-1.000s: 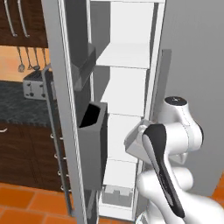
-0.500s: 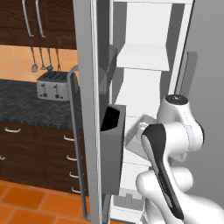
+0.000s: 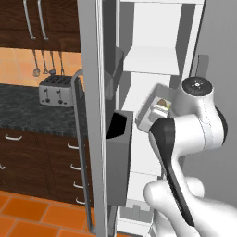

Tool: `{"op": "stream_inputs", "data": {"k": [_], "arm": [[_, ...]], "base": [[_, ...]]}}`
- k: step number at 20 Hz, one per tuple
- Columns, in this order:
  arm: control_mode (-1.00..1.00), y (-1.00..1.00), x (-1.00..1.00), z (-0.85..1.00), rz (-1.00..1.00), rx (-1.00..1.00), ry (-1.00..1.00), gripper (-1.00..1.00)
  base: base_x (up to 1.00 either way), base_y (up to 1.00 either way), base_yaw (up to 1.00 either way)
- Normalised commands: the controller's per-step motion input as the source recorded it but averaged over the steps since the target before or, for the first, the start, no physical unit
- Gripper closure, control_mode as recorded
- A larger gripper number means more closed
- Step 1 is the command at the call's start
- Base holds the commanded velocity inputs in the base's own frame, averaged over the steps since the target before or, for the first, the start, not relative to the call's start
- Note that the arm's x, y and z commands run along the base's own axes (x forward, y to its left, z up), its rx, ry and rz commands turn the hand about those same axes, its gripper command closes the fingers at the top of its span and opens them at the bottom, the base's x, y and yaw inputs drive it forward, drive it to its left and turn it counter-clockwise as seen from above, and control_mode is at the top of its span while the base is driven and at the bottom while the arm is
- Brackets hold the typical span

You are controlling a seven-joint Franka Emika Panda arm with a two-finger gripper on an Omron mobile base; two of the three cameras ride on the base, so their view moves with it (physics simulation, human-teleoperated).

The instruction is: Take the meat container that has the fish and place it on the second highest rack of the freezer. Then take the vegetable container that has the lemon and sweet potato and place it on the highest rack of the freezer.

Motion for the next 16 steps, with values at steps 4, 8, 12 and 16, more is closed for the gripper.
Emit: {"op": "stream_inputs", "data": {"k": [4,8,12,16], "arm": [[-1.0,-0.01,0.28,0.92,0.1,-0.2,-0.09,1.0],[-1.0,-0.21,0.83,1.0,0.02,-0.06,-0.03,1.0],[-1.0,-0.31,1.0,0.65,0.0,-0.03,0.0,1.0],[-1.0,-0.42,1.0,0.0,0.0,-0.04,0.06,1.0]], "base": [[0.0,0.0,0.0],[0.0,0.0,0.0],[0.0,0.0,0.0],[0.0,0.0,0.0]]}}
